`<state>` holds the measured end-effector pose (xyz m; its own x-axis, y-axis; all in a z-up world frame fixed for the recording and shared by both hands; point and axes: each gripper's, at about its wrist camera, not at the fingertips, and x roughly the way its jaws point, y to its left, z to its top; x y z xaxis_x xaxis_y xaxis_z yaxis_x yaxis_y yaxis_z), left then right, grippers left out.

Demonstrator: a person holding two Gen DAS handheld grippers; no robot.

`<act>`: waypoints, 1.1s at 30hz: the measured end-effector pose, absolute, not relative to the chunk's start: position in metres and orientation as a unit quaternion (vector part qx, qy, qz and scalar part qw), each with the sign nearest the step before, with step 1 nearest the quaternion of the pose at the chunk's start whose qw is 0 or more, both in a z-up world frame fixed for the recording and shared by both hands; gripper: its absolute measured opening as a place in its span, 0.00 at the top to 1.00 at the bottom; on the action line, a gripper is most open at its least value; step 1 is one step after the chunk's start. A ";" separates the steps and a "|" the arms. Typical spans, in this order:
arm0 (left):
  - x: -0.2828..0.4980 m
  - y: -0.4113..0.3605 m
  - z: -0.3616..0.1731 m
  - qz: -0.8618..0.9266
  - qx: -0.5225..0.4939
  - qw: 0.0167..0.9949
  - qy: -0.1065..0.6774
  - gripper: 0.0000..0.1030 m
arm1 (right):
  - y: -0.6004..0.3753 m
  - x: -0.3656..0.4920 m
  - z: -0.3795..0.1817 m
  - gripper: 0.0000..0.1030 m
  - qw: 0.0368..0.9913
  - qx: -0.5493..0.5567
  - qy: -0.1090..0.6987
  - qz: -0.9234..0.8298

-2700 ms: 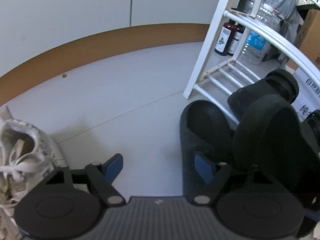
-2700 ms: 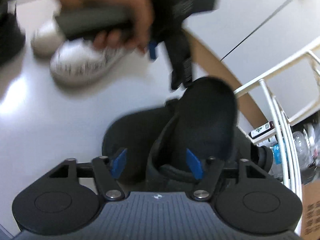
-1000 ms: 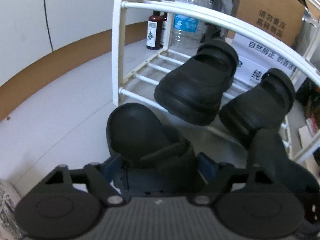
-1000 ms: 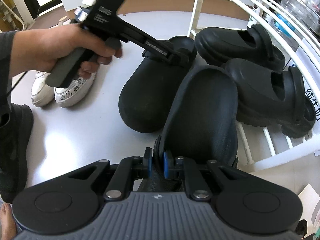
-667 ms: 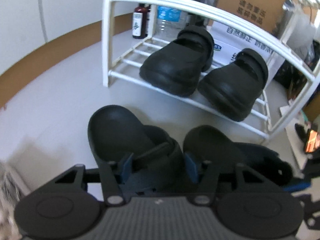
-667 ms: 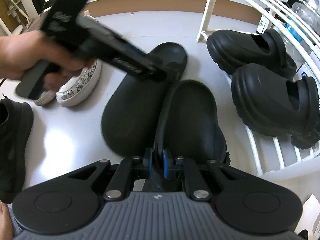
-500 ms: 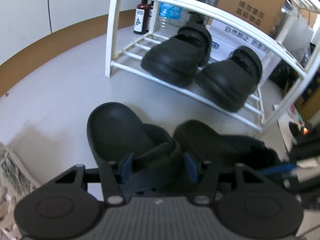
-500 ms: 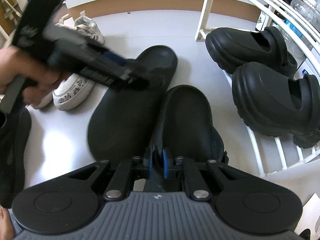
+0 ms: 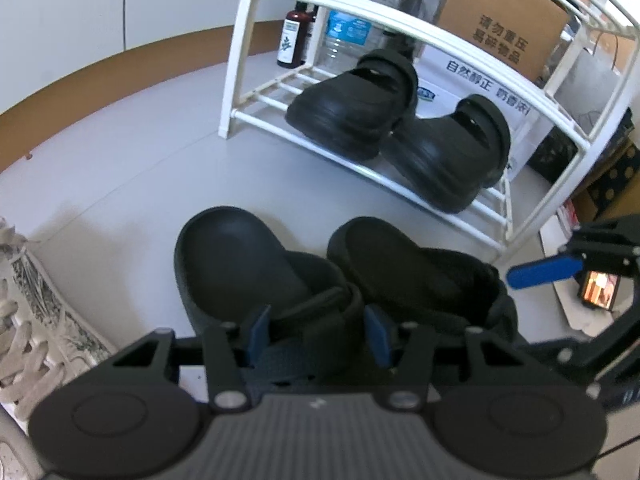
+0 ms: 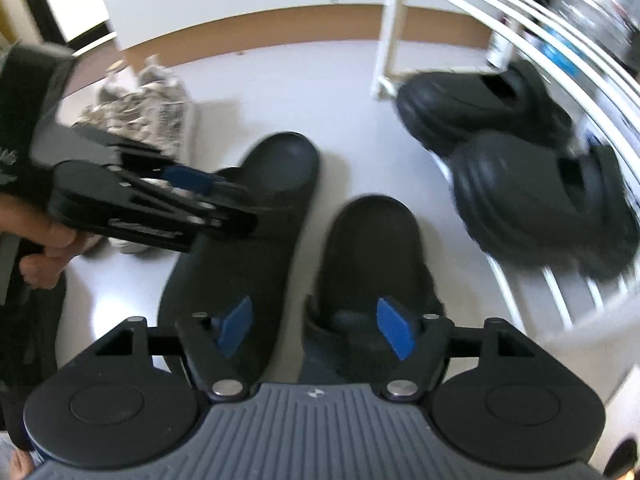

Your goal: Organize scattered shoes

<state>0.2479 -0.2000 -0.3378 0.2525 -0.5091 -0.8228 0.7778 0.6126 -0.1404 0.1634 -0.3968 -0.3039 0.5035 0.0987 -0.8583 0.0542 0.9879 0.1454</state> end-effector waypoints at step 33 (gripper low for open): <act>0.216 -0.193 -0.343 -0.449 0.125 0.739 0.487 0.52 | -0.415 0.173 -0.353 0.25 0.843 0.080 0.531 0.016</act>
